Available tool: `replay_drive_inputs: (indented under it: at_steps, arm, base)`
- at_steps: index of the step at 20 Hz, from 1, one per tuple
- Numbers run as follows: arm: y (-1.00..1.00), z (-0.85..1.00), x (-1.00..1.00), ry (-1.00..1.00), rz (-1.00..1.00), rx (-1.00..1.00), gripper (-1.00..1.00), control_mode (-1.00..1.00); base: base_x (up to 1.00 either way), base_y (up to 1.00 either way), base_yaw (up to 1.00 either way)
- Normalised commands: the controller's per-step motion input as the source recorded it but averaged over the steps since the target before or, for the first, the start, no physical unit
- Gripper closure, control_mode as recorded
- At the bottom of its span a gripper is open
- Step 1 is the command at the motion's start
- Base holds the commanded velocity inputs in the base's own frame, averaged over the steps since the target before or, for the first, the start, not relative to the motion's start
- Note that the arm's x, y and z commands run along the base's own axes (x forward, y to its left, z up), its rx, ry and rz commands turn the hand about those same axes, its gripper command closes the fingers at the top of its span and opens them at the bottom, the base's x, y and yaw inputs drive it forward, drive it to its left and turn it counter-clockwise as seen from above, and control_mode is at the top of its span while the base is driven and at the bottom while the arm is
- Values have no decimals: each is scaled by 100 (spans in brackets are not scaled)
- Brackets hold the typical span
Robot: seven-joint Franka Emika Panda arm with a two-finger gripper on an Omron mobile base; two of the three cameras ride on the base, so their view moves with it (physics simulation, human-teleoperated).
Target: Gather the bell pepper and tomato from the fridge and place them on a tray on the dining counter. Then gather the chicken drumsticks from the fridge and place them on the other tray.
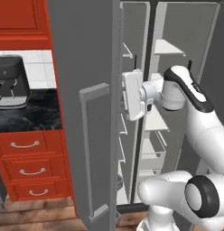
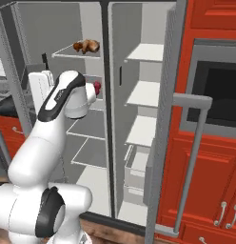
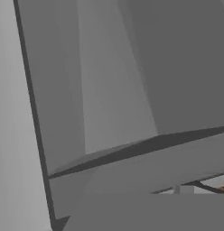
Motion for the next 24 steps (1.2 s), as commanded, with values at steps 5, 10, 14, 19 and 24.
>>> replay_drive_inputs:
  at_steps: [5, 10, 14, 19, 24]
  arm:
    - [0, 0, 0, 0, 0, 0, -100, 100]
    - [0, 0, 0, 0, 0, 0, -100, 100]
    - [10, 2, 11, 2, 0, 0, -100, -100]
    - [62, 0, 44, 9, -1, 0, -100, -100]
    - [83, 0, 39, 12, -2, -2, -100, -100]
  base:
    - [-22, 52, 12]
    - [1, 63, 0]
    - [26, 32, 0]
    - [0, 0, 0]
    - [0, 0, 0]
